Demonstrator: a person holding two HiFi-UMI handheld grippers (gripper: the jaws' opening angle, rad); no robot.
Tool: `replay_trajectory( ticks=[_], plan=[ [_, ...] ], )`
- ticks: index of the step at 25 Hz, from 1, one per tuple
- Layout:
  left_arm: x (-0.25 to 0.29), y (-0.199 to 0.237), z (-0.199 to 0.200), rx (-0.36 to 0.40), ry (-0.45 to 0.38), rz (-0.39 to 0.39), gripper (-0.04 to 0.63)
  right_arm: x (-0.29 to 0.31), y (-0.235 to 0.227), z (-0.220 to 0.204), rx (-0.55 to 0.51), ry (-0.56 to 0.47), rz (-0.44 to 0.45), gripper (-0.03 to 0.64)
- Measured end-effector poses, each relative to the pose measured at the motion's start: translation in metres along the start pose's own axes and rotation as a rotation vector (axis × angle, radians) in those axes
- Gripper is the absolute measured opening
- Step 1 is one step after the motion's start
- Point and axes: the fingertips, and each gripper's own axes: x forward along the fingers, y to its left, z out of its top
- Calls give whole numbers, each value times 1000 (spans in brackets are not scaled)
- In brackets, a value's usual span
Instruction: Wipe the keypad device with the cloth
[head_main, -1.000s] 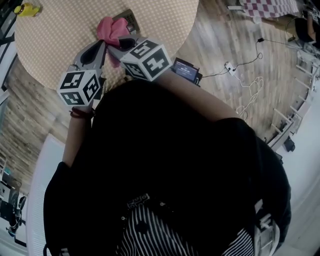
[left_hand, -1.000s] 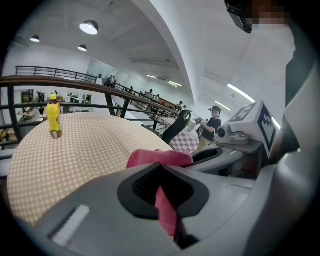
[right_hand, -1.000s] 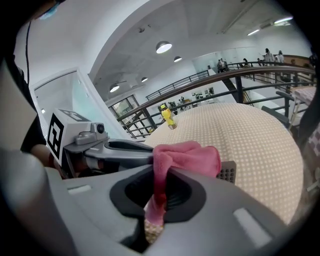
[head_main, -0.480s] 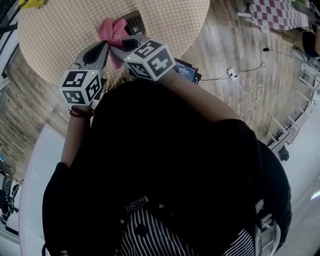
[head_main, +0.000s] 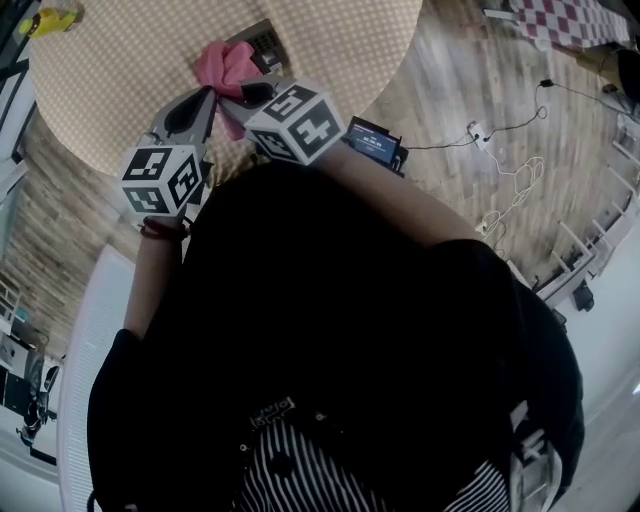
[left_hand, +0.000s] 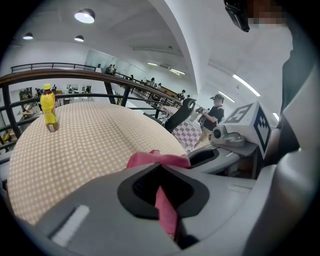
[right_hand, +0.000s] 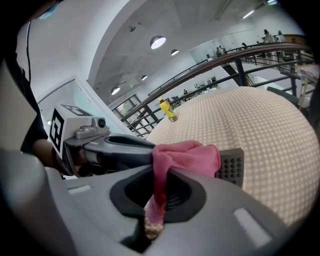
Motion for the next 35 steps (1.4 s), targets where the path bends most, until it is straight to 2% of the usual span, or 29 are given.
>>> replay_trajectory(
  ticks=[3,6,8,10,12,14,16,20,25,29,31,35],
  plan=[
    [6,-5,11,-1,10,-39,-1,2,-1,-10,5,41,17,31],
    [17,-3,20,31,37,-57,0,9,-10,-34,39,136,32,31],
    [28,6,20,70,90,-61,0,15,-15,-56,71,242,51,31],
    [40,11,15,123,177,-91,0,20,-19,-75,95,331,54,31],
    [52,16,8,196,266,-117,0,21,-23,-83,135,358,43,31],
    [62,24,6,268,314,-98,0,22,-27,-82,177,331,30,31],
    [71,31,7,302,342,-74,0,21,-32,-76,156,290,2,31],
    [89,44,3,275,393,-52,0,24,-40,-56,63,195,-40,32],
    [99,58,-2,233,426,-50,0,33,-51,-32,53,84,-90,32],
    [108,63,-1,217,433,-41,0,38,-57,-14,-109,52,-129,32],
    [113,60,-3,220,446,-42,0,40,-57,-9,-155,32,-139,32],
    [121,58,-4,269,445,-6,0,50,-64,-2,-166,-3,-139,32]
  ],
)
